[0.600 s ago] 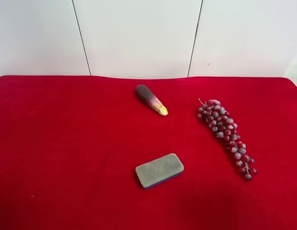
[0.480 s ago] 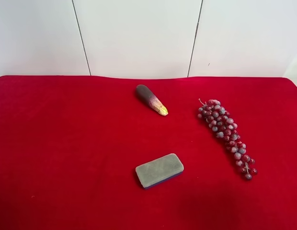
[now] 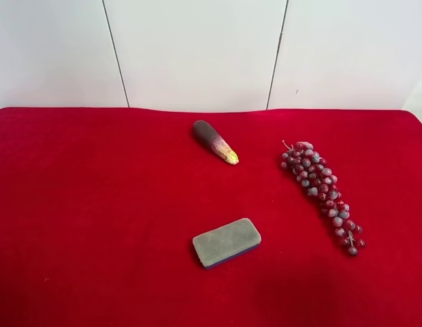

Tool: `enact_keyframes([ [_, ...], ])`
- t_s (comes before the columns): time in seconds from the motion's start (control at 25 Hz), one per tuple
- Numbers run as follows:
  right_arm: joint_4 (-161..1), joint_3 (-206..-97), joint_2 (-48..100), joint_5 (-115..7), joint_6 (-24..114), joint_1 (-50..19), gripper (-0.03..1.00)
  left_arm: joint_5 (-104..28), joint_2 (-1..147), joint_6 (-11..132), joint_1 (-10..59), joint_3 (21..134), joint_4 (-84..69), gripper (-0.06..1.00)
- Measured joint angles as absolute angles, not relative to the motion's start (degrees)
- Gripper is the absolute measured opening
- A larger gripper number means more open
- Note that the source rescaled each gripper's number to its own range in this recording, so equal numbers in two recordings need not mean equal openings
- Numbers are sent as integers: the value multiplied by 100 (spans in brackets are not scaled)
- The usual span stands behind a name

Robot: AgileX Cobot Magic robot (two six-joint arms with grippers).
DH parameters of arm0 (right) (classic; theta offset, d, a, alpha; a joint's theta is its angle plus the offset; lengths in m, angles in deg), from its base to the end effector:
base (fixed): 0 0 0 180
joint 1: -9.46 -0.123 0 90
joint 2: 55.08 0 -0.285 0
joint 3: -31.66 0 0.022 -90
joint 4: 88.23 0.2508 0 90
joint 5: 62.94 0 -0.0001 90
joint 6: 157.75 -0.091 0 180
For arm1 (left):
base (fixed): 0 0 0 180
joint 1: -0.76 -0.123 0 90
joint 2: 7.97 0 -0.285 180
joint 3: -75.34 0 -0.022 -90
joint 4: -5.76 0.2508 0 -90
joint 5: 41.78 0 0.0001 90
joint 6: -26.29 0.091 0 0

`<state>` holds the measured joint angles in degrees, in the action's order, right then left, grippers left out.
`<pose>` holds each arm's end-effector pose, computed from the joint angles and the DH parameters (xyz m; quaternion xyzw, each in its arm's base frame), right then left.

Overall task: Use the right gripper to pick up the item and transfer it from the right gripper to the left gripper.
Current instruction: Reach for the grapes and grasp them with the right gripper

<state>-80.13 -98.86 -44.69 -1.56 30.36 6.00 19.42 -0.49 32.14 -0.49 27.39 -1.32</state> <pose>0.0022 0.0114 0.2727 -0.0885 0.8647 0.0507 0.4918 -0.0074 -0.0100 0.2801 0.0372 0.8485 -0.0291 0.5271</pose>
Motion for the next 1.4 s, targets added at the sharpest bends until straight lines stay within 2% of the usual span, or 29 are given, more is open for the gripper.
enact_keyframes([
  [0.84,-8049,-9905,-4364,-211,2799,600,100,1942,-49,3214,-49,2739,-132,100],
  [1.4,-8054,-10486,-1368,-638,2578,600,99,1942,-49,3214,-49,2739,-132,100],
])
